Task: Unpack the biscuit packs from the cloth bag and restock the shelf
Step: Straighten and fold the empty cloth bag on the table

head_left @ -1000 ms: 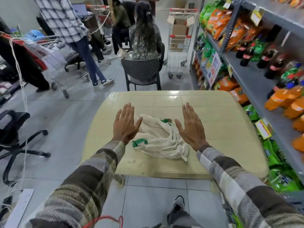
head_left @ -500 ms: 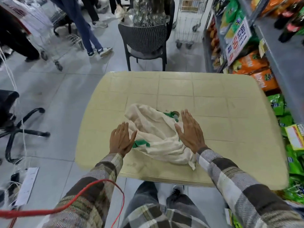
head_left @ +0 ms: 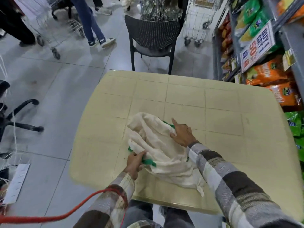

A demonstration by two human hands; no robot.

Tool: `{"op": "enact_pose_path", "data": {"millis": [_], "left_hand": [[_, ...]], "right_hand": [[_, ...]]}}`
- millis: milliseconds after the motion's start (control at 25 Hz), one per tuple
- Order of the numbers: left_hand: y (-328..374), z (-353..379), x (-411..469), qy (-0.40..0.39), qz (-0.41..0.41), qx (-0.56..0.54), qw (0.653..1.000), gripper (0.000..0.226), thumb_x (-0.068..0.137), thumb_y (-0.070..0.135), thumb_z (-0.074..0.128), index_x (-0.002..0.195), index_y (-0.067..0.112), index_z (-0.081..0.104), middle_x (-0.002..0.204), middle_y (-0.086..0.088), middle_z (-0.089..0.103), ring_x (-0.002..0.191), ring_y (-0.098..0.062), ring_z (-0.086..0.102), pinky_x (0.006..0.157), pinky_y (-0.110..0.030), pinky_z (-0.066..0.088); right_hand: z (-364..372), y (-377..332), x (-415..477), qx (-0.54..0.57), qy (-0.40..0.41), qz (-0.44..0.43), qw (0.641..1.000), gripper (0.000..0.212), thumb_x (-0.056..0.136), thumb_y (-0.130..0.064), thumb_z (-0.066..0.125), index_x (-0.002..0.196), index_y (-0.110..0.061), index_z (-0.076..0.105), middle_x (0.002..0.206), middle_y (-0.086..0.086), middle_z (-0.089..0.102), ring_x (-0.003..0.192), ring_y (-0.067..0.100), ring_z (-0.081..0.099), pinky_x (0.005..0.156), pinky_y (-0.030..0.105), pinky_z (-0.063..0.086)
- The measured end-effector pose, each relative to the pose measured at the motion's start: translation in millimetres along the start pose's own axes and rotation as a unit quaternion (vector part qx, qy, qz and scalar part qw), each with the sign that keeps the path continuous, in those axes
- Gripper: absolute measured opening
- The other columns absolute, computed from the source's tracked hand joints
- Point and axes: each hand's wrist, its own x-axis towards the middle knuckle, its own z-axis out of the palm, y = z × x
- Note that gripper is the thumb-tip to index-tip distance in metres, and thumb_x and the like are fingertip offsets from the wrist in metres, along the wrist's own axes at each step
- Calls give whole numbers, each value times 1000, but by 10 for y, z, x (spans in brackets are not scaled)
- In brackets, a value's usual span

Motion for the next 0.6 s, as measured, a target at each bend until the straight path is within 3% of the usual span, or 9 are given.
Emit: {"op": "enact_pose_path", "data": {"millis": [120, 200, 320, 440, 520, 600], "left_hand": [[25, 32, 85, 53, 33, -14, 998, 35, 88, 6, 54, 121, 14, 50, 115, -11, 61, 103, -33, 63, 69, -36, 58], [119, -4, 97, 71, 41, -21, 996, 27, 88, 7, 51, 113, 15, 47, 111, -12, 59, 97, -32, 63, 64, -35, 57], [308, -99, 120, 96, 56, 19, 994, 17, 87, 11, 57, 100, 14, 46, 106, -19, 60, 78, -29, 58, 53, -30, 46], [657, -162, 64, 141, 104, 78, 981, 23, 85, 16, 64, 104, 12, 52, 113, -22, 62, 92, -33, 62, 70, -39, 56], [1016, -197, -61, 151, 184, 109, 965, 24, 85, 24, 69, 103, 15, 56, 110, -17, 64, 97, -32, 63, 81, -41, 56], [1413, -205, -216, 147, 308, 127, 931, 17, 86, 21, 68, 101, 16, 61, 104, -13, 66, 94, -32, 63, 79, -40, 56]], "right_hand": [[65, 21, 99, -37, -108, 18, 993, 55, 97, -29, 49, 148, -16, 33, 133, 14, 59, 124, 34, 52, 113, 51, 28], [102, 81, 58, -26, -114, 8, 993, 33, 95, -24, 50, 124, -11, 56, 119, 13, 64, 113, 31, 58, 102, 45, 40], [31, 178, -96, 93, -48, 4, 995, 16, 87, -20, 61, 93, -5, 62, 99, 15, 60, 91, 30, 61, 80, 39, 50], [-242, 369, -209, 166, 54, 29, 984, 17, 82, -13, 64, 94, -2, 61, 98, 15, 62, 90, 30, 61, 79, 41, 52], [-492, 513, -306, 247, 124, 59, 959, 10, 83, -8, 60, 92, -5, 61, 91, 13, 63, 82, 28, 61, 70, 41, 54], [-718, 669, -418, 320, 191, 73, 925, 9, 82, -3, 58, 90, -6, 61, 84, 12, 62, 75, 25, 58, 63, 38, 52]]}}
